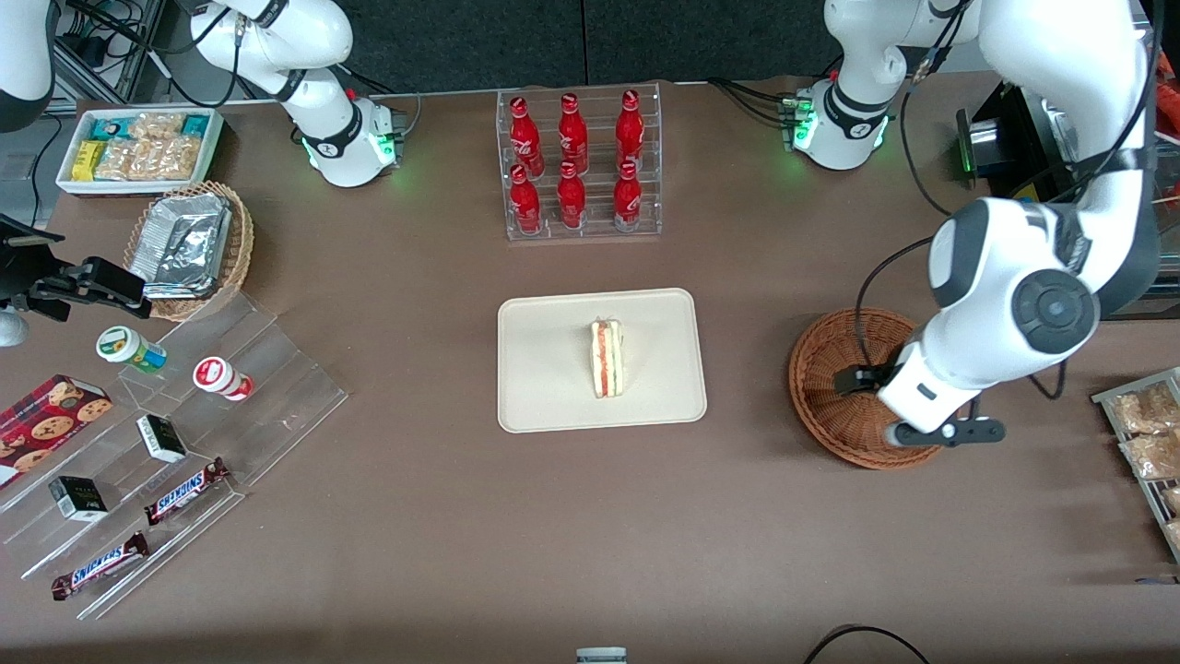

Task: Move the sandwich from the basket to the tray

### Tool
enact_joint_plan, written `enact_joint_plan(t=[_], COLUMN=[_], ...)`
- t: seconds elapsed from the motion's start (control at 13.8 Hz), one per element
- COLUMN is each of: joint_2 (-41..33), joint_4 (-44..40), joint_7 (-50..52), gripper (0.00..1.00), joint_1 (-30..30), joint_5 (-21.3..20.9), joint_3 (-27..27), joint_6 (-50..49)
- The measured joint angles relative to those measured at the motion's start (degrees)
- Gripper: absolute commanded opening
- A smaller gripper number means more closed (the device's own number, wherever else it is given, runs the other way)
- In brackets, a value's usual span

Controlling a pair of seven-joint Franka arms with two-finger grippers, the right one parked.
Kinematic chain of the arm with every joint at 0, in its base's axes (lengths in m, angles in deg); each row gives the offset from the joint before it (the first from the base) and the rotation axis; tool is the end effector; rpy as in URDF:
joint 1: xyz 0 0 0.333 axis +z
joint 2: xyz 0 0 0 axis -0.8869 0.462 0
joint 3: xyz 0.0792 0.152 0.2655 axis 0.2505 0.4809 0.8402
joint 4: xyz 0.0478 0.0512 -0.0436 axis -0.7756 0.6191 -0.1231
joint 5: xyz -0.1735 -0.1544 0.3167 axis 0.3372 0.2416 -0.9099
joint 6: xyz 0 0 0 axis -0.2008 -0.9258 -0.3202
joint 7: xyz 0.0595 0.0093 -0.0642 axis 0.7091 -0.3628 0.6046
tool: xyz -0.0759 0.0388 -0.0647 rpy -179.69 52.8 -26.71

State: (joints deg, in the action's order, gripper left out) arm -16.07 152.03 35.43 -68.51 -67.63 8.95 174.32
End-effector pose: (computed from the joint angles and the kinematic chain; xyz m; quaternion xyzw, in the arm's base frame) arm 0.6240 -0.1086 0.4226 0.9987 0.0169 -0.0473 0.0028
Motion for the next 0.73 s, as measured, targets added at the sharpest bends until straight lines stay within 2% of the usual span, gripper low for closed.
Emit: enact_joint_plan(t=[0.29, 0.51, 0.73], joint_2=[-9.68, -14.28, -15.51], joint_4=[5.66, 4.04, -0.8], joint_7=[-4.65, -5.58, -6.41], gripper=[1.0, 1.0, 1.0], joint_1=[6.8, 8.18, 8.87], joint_5=[0.65, 0.77, 0.78], joint_3=[-1.9, -2.24, -2.23], joint_6=[-6.94, -14.92, -21.25])
